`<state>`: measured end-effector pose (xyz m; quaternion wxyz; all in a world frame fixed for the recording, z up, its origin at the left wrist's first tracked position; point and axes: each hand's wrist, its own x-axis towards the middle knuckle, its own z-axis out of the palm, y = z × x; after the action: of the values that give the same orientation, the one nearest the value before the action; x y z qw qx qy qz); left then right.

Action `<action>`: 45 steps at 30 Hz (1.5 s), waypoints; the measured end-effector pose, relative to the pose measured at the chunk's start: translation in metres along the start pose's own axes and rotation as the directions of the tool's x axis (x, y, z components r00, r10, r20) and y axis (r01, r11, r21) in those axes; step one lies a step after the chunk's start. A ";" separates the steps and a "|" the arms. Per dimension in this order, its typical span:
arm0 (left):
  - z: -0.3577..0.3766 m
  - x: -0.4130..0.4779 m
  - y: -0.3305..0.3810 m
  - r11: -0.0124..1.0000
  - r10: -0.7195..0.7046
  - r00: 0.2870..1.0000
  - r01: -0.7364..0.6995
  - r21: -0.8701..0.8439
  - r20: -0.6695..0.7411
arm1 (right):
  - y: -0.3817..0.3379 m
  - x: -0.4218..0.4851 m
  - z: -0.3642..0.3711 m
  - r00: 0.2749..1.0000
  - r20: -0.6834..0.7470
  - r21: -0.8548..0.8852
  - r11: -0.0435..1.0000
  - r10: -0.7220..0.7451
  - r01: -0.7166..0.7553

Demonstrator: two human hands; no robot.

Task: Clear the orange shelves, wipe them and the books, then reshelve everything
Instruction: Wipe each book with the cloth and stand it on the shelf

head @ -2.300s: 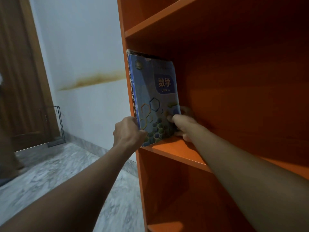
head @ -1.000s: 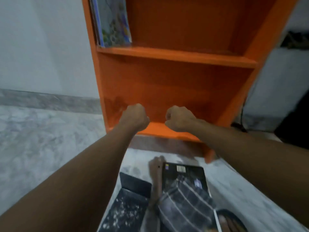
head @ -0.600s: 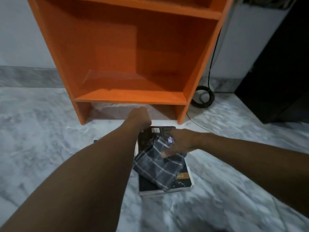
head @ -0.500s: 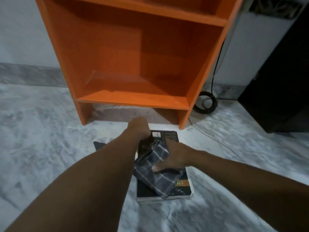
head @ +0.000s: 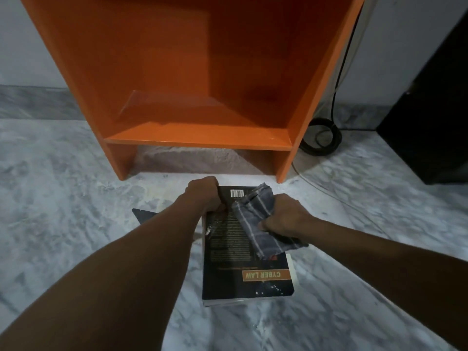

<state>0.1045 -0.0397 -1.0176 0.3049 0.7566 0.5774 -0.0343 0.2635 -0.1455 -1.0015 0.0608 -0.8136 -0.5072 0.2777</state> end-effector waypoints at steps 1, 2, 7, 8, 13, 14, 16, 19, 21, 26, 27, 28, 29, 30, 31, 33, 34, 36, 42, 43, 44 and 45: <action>-0.001 0.001 0.002 1.000 -0.011 1.000 0.011 0.002 0.012 | 0.002 0.000 0.003 1.000 -0.007 0.009 1.000 0.024 -0.024; -0.001 0.002 0.004 1.000 -0.022 1.000 0.022 0.007 0.019 | 0.003 -0.001 0.006 0.999 -0.024 0.007 0.999 0.035 -0.035; 0.001 0.010 0.016 0.993 -0.118 0.993 0.118 -0.027 0.003 | 0.001 -0.006 0.010 0.993 -0.100 -0.003 0.998 0.068 -0.069; 0.001 0.012 0.017 0.987 -0.150 0.989 0.150 -0.056 0.004 | 0.000 -0.005 0.010 0.992 -0.105 -0.006 0.997 0.074 -0.075; 0.004 0.011 0.024 0.980 -0.194 0.975 0.188 -0.061 -0.106 | -0.001 -0.003 0.012 0.989 -0.113 0.018 0.996 0.093 -0.091; 0.003 0.011 0.025 0.980 -0.192 0.974 0.183 -0.083 -0.117 | 0.000 -0.003 0.012 0.989 -0.110 0.027 0.995 0.100 -0.098; 0.000 0.011 0.028 0.961 -0.183 0.979 0.160 -0.226 -0.085 | 0.004 -0.002 0.012 0.988 -0.107 0.064 0.992 0.115 -0.109; -0.003 0.006 0.031 0.745 -0.139 0.983 0.185 -0.641 0.122 | 0.013 0.000 0.015 0.987 -0.103 0.140 0.984 0.123 -0.108; -0.002 0.000 0.032 0.594 -0.088 0.971 0.229 -0.771 0.221 | 0.018 0.000 0.017 0.987 -0.108 0.187 0.978 0.117 -0.096; -0.010 -0.014 0.035 0.484 0.025 0.944 0.276 -0.830 0.329 | 0.028 -0.004 0.019 0.993 -0.103 0.237 0.971 0.050 -0.024; -0.015 -0.018 0.037 0.480 0.034 0.940 0.282 -0.831 0.339 | 0.029 -0.007 0.018 0.993 -0.110 0.249 0.968 0.036 -0.007; -0.020 -0.020 0.038 0.471 0.043 0.942 0.274 -0.839 0.332 | 0.028 -0.011 0.015 0.991 -0.133 0.258 0.966 0.023 0.013; -0.025 -0.024 0.040 0.460 0.059 0.946 0.257 -0.850 0.318 | 0.028 -0.016 0.011 0.983 -0.181 0.256 0.966 0.003 0.045; -0.030 -0.026 0.041 0.451 0.080 0.949 0.237 -0.861 0.304 | 0.026 -0.022 0.006 0.969 -0.244 0.241 0.966 -0.028 0.088; -0.035 -0.029 0.042 0.444 0.101 0.953 0.214 -0.870 0.286 | 0.025 -0.028 0.000 0.949 -0.307 0.222 0.965 -0.067 0.140; -0.048 -0.035 0.044 0.434 0.114 0.966 0.163 -0.886 0.233 | 0.021 -0.043 -0.019 0.911 -0.376 0.191 0.948 -0.169 0.254; -0.054 -0.037 0.044 0.422 0.107 0.975 0.134 -0.897 0.196 | 0.018 -0.050 -0.029 0.894 -0.389 0.173 0.935 -0.223 0.309; -0.069 -0.042 0.046 0.390 0.091 0.988 0.083 -0.917 0.128 | 0.009 -0.060 -0.054 0.826 -0.455 0.109 0.899 -0.333 0.423; -0.117 -0.065 0.058 0.336 0.064 0.996 -0.084 -0.938 -0.066 | -0.053 -0.062 -0.164 0.413 -0.667 -0.227 0.697 -0.620 0.680; -0.124 -0.070 0.059 0.331 0.050 0.992 -0.122 -0.936 -0.112 | -0.064 -0.058 -0.179 0.343 -0.670 -0.299 0.663 -0.658 0.687; -0.130 -0.074 0.059 0.318 0.034 0.988 -0.154 -0.936 -0.151 | -0.074 -0.056 -0.190 0.288 -0.654 -0.365 0.626 -0.699 0.689; -0.135 -0.079 0.058 0.297 0.012 0.984 -0.171 -0.939 -0.176 | -0.083 -0.055 -0.198 0.247 -0.622 -0.428 0.588 -0.743 0.686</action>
<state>0.0903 -0.0479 -0.8517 0.6543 0.4625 0.4608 0.3817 0.2809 -0.1168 -0.7825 0.3560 -0.5292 -0.7529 -0.1623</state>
